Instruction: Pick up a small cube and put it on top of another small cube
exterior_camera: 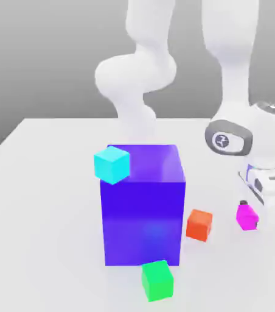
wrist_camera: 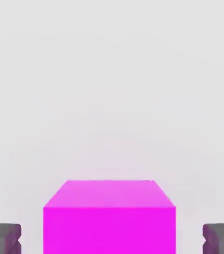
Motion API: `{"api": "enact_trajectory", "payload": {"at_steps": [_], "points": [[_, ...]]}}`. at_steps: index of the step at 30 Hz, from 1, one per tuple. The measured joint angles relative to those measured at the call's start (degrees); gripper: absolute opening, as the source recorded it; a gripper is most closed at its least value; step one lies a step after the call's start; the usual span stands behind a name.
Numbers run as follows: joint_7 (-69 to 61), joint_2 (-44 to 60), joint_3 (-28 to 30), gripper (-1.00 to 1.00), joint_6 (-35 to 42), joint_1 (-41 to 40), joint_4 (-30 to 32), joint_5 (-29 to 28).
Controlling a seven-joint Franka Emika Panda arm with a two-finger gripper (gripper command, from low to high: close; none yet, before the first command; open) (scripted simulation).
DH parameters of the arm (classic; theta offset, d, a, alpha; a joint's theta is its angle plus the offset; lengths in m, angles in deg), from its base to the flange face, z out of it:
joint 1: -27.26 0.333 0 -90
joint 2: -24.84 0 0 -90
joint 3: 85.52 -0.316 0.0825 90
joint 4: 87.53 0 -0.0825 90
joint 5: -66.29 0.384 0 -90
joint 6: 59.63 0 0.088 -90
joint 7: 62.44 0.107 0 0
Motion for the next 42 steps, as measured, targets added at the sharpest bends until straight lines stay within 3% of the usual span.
{"api": "enact_trajectory", "payload": {"at_steps": [6, 12, 18, 42], "points": [[-0.41, -0.99, -1.23, -1.00, 0.84, -1.06, 0.19, 0.59], [-7.49, -9.63, -8.84, -1.00, 7.38, -6.42, 2.10, 10.03], [-17.47, -14.33, -9.64, -1.00, 11.83, -9.43, 2.59, 14.71], [-75.11, -15.12, -11.02, -1.00, 17.92, -15.13, -14.76, 5.38]]}}
